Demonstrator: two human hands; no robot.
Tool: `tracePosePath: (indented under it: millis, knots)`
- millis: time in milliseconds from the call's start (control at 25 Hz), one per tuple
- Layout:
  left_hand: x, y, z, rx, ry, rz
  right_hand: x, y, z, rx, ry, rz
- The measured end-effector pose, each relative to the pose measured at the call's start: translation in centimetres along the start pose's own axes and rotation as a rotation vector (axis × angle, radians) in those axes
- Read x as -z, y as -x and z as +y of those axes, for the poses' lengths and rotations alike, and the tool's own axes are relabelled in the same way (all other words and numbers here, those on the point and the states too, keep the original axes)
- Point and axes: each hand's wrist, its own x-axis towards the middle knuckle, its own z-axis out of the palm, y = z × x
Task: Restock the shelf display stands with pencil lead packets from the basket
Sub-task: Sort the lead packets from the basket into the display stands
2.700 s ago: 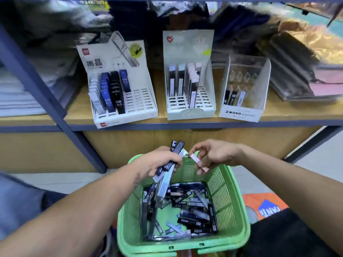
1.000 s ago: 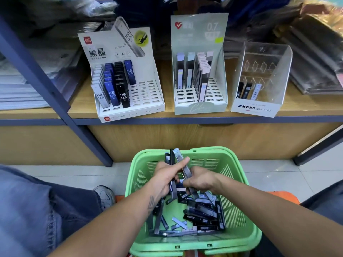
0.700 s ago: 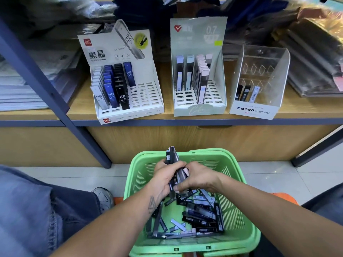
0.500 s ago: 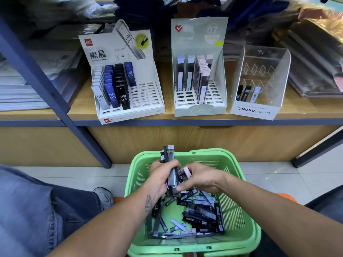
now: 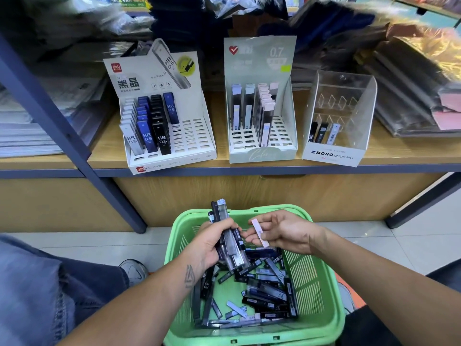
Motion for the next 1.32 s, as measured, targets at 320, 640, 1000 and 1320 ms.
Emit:
tracePosePath:
  millis: [320, 640, 1000, 1320]
  knots:
    - [-2.5, 1.6, 1.8, -0.020, -0.073, -0.066, 0.4, 3.4, -3.2, 0.114, 0.081, 0.052]
    - [-8.3, 4.6, 5.8, -0.078, -0.361, -0.117, 0.6, 8.4, -8.7, 0.356, 0.247, 0.223]
    - [-16.0, 7.0, 14.6, -0.196, -0.543, -0.233, 3.7, 15.3, -20.1, 0.731, 0.707, 0.791]
    - [-18.7, 4.6, 14.1, -0.161, -0.545, -0.281, 6.6, 13.9, -21.6, 0.600, 1.358, 1.012]
